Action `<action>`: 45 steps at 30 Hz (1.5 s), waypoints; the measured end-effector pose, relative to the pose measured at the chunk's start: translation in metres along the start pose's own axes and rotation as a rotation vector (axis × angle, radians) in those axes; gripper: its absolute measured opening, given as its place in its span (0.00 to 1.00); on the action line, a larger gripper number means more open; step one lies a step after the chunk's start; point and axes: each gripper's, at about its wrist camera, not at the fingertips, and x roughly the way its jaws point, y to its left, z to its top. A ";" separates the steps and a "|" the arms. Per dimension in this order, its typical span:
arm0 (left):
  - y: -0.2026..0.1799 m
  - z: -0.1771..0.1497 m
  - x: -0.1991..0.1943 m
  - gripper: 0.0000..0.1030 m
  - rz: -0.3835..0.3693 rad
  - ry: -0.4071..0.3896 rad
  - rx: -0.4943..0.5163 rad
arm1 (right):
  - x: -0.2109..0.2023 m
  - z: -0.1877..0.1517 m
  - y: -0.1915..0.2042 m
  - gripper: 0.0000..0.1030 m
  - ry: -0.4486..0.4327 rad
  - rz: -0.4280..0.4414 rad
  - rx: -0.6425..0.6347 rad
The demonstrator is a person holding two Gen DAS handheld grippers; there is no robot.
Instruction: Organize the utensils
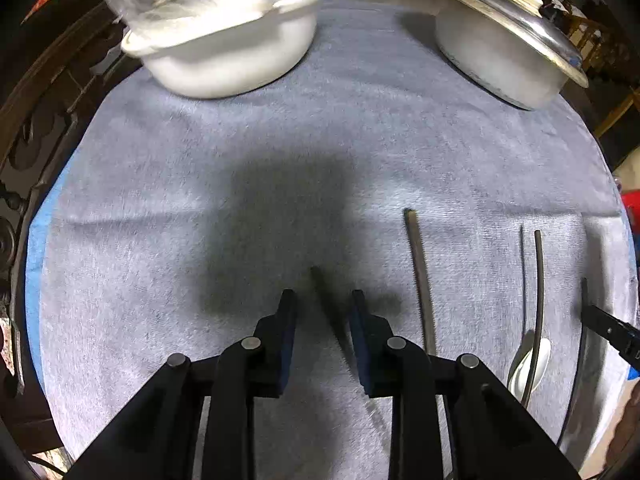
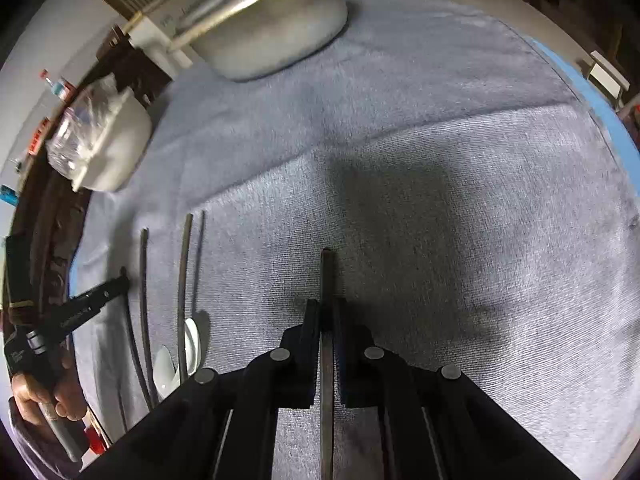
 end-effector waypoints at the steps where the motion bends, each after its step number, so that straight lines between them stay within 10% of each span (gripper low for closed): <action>1: -0.004 0.000 0.001 0.14 -0.003 -0.012 0.007 | 0.001 0.002 0.005 0.09 0.014 -0.027 -0.027; 10: 0.006 -0.028 -0.011 0.05 -0.066 -0.106 -0.015 | -0.007 -0.021 0.016 0.07 -0.050 -0.056 -0.112; 30: 0.103 -0.167 -0.199 0.05 -0.232 -0.546 -0.170 | -0.190 -0.143 -0.014 0.06 -0.562 0.003 -0.050; 45: 0.105 -0.261 -0.275 0.05 -0.307 -0.782 -0.220 | -0.243 -0.242 -0.003 0.06 -0.851 -0.029 0.060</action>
